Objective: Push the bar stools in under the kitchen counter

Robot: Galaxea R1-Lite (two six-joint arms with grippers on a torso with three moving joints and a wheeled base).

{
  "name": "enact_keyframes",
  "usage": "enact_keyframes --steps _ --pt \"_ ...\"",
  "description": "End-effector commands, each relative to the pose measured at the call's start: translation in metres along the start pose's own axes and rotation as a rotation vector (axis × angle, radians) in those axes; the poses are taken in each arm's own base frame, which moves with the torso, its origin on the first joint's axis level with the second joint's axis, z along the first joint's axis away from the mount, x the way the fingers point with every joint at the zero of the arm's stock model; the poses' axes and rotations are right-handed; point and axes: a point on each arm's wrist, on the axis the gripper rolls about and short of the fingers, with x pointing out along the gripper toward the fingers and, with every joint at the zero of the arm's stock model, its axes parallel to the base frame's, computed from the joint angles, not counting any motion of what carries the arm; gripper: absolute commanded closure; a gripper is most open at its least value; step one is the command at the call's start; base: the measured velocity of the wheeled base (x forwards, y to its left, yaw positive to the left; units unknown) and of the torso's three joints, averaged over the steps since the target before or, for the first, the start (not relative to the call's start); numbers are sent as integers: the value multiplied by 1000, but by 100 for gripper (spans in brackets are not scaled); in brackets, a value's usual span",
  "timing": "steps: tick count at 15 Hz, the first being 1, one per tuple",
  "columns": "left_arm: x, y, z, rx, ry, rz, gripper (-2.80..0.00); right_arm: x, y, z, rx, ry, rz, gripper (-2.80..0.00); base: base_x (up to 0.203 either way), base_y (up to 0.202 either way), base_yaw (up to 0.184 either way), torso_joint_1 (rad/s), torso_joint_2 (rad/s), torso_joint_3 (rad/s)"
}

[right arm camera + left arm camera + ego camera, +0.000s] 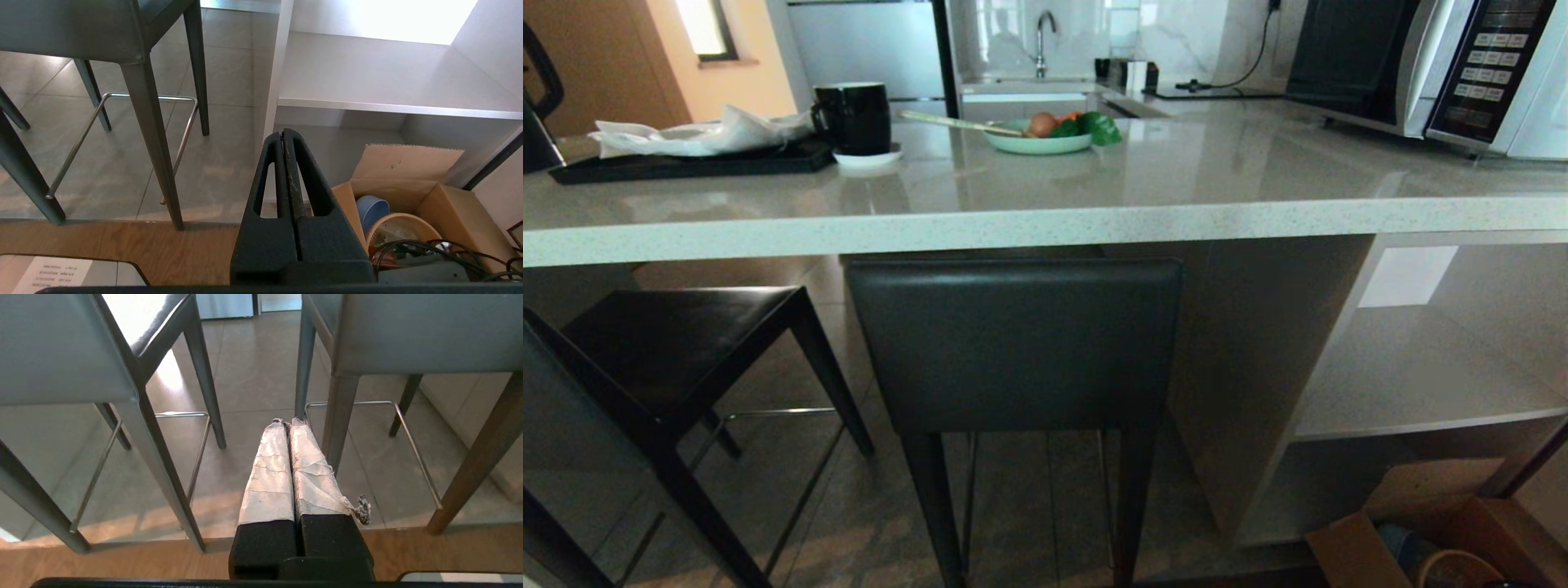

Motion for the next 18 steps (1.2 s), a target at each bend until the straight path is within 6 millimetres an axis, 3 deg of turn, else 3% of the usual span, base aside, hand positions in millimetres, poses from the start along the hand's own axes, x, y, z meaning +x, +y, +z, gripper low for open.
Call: enact_keyframes --steps 1,9,18 --pt "0 0 0 1 7 1 0 0 0 -1 -1 6 1 0 0 0 0 0 0 0" --pt "0 0 0 0 6 -1 0 0 0 0 56 7 -15 0 -173 0 -2 0 1 2" --pt "0 0 0 -38 1 4 0 0 0 -1 61 6 -20 0 1 32 1 0 0 1"
